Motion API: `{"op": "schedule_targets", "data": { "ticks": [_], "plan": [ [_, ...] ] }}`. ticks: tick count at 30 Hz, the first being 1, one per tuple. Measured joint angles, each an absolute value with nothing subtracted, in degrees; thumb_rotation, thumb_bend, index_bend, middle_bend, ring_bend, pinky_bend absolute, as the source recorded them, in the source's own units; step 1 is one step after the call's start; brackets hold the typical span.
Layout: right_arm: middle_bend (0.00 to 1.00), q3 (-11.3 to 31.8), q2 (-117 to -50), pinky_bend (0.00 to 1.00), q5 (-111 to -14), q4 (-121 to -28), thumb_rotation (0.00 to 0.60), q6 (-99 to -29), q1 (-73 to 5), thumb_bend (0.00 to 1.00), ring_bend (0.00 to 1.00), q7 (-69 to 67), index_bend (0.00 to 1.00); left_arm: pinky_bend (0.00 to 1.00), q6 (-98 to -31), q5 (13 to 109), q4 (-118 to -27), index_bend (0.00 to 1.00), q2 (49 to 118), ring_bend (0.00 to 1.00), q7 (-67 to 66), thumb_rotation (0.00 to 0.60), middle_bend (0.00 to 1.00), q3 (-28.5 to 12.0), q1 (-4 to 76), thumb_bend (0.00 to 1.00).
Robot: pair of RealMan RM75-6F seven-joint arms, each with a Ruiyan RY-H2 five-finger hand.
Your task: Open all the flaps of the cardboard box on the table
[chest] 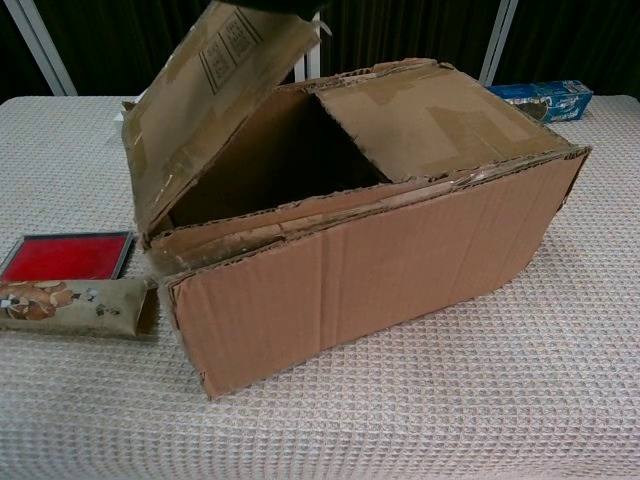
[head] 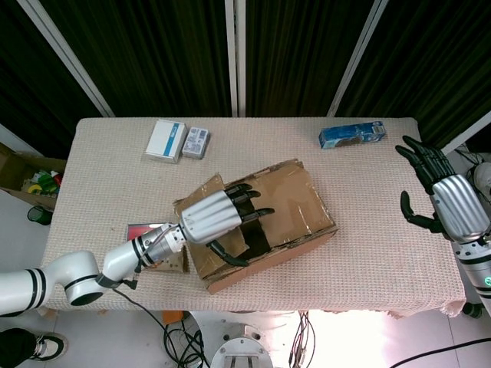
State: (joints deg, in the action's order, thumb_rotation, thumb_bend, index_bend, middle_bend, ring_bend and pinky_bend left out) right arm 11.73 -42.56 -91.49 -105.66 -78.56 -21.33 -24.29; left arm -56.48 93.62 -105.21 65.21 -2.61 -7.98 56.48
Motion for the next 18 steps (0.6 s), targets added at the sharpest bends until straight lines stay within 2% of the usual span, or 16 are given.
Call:
{"op": "schedule_targets", "data": {
  "ticks": [7,18],
  "plan": [
    [0.01,11.7,-42.7,0.0,-92.1,-107.4,0.6,-78.3,-21.7,0.62,0.0,-23.2,0.0,0.17,-58.6,92.3,-112.5,0.14,55.4,0.18,-3.2,0.0,0.68,-8.0,52.1,0.0],
    [0.02,11.4,-41.2,0.0,-93.7,-111.0,0.6,-78.8,-21.5,0.62,0.0,-22.4,0.0,0.17,-62.5,92.3,-115.7,0.13,47.0,0.25,-1.3,0.0,0.8,-5.5,44.9,0.01]
  ]
}}
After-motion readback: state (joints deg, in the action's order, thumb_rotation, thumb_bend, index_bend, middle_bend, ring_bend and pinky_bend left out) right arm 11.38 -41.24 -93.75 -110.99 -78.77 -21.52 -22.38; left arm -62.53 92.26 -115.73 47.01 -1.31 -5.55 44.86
